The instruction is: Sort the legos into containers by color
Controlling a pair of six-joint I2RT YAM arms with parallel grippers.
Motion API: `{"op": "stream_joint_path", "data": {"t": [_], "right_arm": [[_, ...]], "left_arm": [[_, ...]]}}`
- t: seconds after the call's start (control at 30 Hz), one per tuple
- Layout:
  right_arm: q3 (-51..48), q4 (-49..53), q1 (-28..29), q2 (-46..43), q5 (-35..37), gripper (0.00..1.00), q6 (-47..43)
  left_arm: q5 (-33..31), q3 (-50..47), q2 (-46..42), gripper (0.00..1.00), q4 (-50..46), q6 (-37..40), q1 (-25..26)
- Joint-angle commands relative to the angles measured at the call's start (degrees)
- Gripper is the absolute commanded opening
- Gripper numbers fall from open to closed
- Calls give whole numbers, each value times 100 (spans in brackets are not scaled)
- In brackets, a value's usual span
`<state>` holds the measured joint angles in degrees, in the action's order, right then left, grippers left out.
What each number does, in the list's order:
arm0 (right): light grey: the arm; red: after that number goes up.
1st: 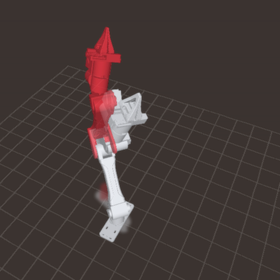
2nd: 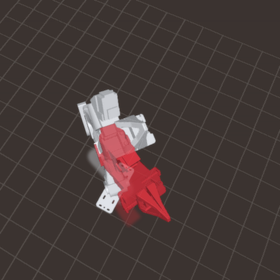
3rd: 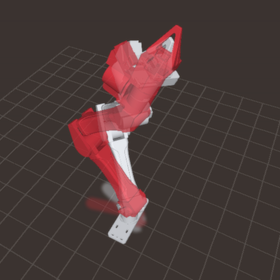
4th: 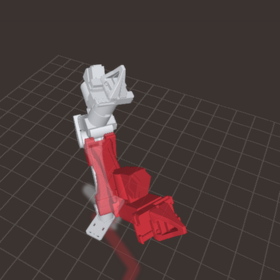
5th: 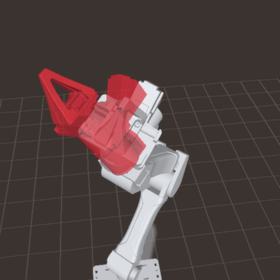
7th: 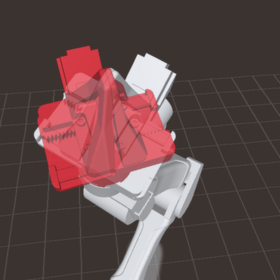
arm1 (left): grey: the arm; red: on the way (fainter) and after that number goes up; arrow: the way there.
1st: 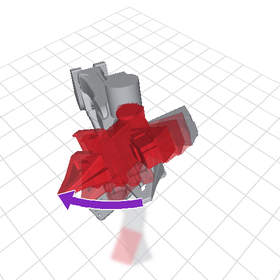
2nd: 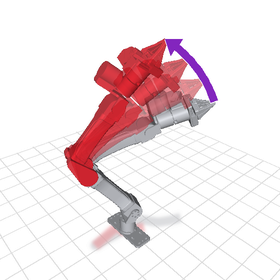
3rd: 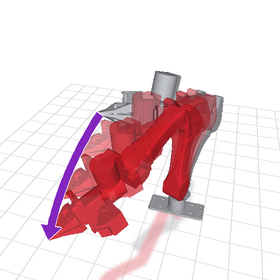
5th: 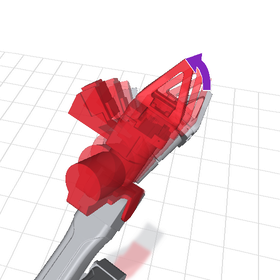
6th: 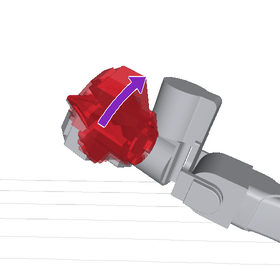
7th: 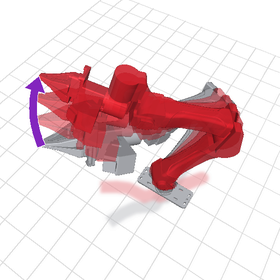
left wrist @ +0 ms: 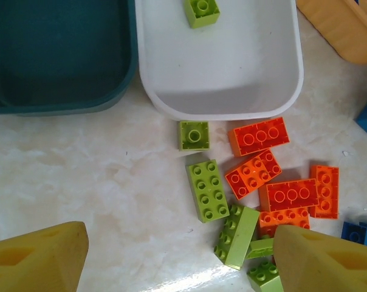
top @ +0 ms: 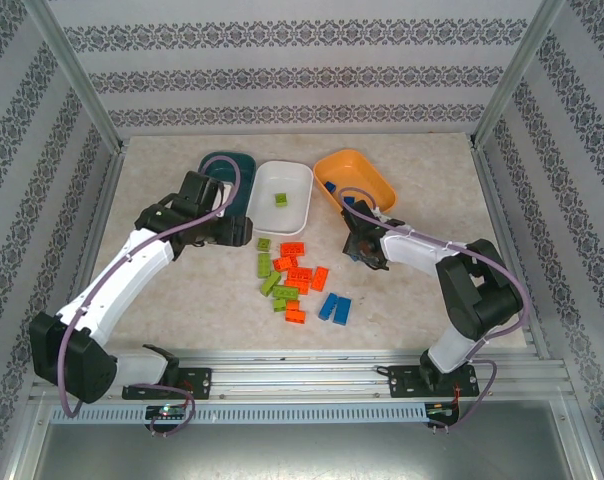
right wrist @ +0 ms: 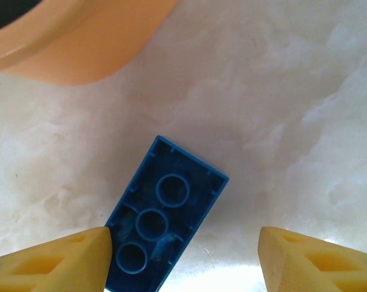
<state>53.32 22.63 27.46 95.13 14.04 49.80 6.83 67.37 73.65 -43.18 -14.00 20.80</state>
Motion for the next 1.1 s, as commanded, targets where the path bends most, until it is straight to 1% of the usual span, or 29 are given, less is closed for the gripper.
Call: {"op": "stream_joint_path", "data": {"t": [0.0,0.13,0.27,0.33,0.37,0.43,0.5,0.53,0.6,0.7,0.83,1.07], "right_arm": [[-373,190,-110,-385,209,63,31],[-863,363,-413,-935,178,62,-164],[-1157,546,-618,-1749,117,61,-400],[-1223,403,-627,-2081,-95,63,-616],[-1215,245,-637,-2146,-350,64,-850],[-990,252,-703,-1980,-844,68,-1274],[-612,395,-746,-1566,-1341,74,-1890],[-350,631,-757,-1280,-1550,76,-2213],[14,980,-738,-808,-1744,78,-2673],[273,1266,-741,-389,-1540,79,-2975],[452,1387,-742,-84,-1100,79,-3068],[607,1380,-762,401,-916,76,-3116]], "left_arm": [[-51,-125,-194,81,157,205,-149],[-40,-306,-286,81,354,240,-212],[-10,-441,-357,82,542,231,-248],[15,-484,-361,82,603,231,-270],[35,-516,-353,82,636,231,-292],[109,-577,-323,82,684,222,-315],[183,-627,-288,82,722,223,-324],[220,-637,-267,82,730,222,-336],[251,-643,-256,82,743,231,-346],[271,-676,-268,83,767,249,-368],[340,-703,-254,83,804,231,-415],[407,-738,-224,84,838,222,-457]]}}
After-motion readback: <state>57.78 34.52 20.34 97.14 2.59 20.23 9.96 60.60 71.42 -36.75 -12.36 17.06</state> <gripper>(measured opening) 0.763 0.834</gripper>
